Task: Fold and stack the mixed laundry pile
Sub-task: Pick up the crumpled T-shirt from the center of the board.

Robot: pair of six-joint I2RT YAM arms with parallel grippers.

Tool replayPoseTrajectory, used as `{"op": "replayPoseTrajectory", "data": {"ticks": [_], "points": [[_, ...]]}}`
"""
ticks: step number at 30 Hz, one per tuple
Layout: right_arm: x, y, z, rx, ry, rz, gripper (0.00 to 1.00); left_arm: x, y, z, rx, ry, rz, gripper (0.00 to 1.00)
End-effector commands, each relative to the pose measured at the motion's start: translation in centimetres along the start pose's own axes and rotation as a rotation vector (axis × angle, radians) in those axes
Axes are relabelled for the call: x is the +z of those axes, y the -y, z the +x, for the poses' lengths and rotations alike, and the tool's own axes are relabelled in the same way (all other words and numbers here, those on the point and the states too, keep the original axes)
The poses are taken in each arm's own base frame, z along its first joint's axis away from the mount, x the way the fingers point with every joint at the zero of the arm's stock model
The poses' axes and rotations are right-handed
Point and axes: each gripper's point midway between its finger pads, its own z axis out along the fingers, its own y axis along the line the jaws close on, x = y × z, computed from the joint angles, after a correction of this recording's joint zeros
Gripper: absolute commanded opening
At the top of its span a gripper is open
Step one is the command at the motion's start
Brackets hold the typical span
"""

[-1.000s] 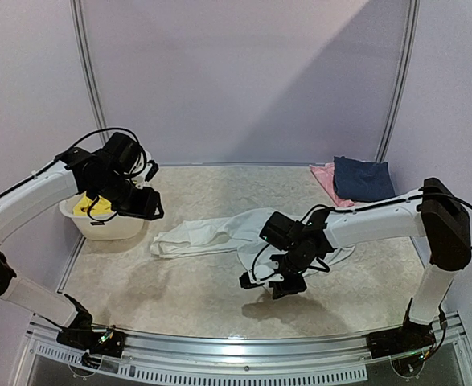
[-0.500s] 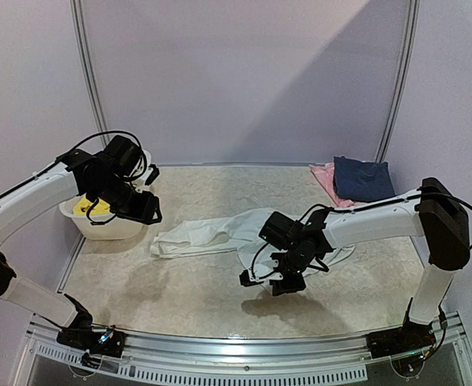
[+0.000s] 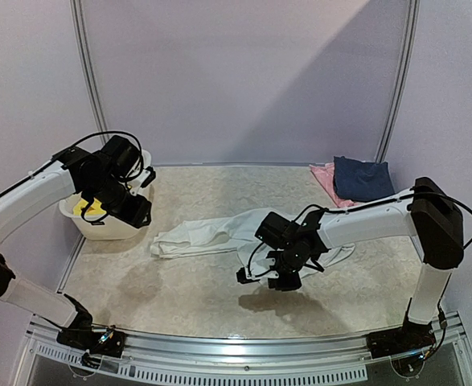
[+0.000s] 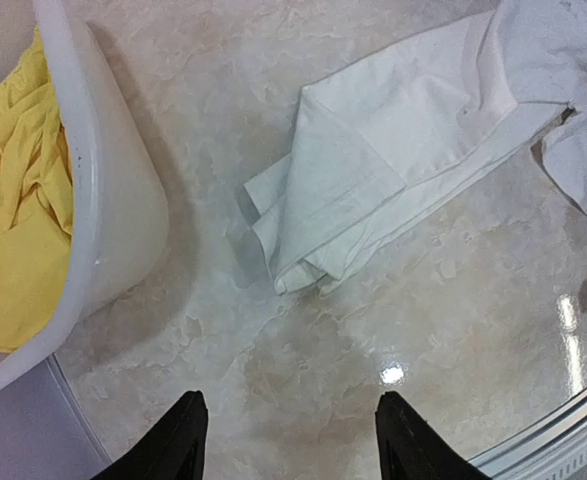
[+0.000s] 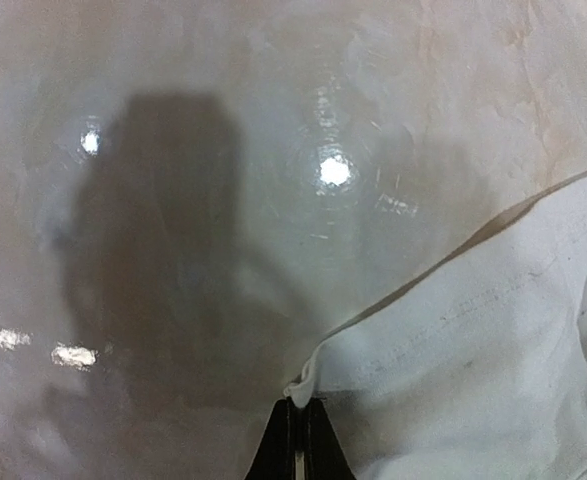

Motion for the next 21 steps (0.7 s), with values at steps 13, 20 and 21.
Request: {"op": "replayPoseTrajectory", "data": {"ticks": [13, 20, 21], "points": [[-20.8, 14.2, -1.2, 0.300, 0.328, 0.378, 0.00, 4.9, -0.2, 2.0, 0.102, -0.201, -0.052, 0.57], [-26.3, 19.4, 2.7, 0.484, 0.396, 0.518, 0.00, 7.6, 2.2, -1.2, 0.129, -0.168, 0.005, 0.57], [-26.9, 19.7, 3.1, 0.500, 0.403, 0.530, 0.00, 7.7, 2.8, -1.8, 0.137, -0.158, 0.010, 0.58]]}}
